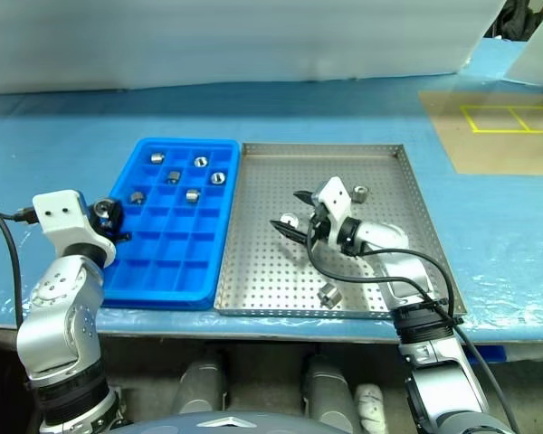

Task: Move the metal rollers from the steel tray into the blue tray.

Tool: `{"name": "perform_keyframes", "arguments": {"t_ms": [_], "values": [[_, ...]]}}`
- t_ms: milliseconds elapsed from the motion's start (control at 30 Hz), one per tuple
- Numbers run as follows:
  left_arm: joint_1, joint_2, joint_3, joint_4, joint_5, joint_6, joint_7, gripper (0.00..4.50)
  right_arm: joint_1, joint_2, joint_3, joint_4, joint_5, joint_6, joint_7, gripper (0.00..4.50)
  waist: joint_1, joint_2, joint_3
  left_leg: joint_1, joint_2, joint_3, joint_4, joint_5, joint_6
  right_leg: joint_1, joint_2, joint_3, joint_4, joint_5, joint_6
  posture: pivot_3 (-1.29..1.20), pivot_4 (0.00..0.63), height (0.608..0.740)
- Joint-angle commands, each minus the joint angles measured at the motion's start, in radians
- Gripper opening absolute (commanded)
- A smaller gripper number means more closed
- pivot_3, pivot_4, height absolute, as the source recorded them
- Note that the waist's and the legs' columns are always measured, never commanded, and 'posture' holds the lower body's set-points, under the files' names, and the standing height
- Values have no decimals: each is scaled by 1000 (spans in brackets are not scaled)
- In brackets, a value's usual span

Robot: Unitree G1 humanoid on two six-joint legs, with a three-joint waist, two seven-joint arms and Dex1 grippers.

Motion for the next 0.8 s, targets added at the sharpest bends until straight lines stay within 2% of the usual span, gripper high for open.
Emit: {"name": "perform_keyframes", "arguments": {"t_ms": [33,500,767,800], "values": [[10,4,-7,-25,-29,-18,7,1682,-6,-9,-20,-28,5,-18,5,4500,2,0,0,0,0,0,0,0,0,0,0,0,0,0,0,14,150,740],[88,-34,-39,-35,-58,9,87,1682,27,-38,-30,-61,8,-6,-11,4500,1,0,0,0,0,0,0,0,0,-1,0,0,0,0,0,-33,150,740],[95,-42,-75,-40,-62,21,124,4460,37,-43,-33,-62,6,-7,-14,4500,1,0,0,0,0,0,0,0,0,-1,0,0,0,0,1,-41,150,740],[83,-36,-92,-32,-76,6,103,4488,37,-42,-33,-63,6,-7,-16,4500,1,0,0,0,0,0,0,0,0,-1,0,0,0,0,1,-47,150,740]]}}
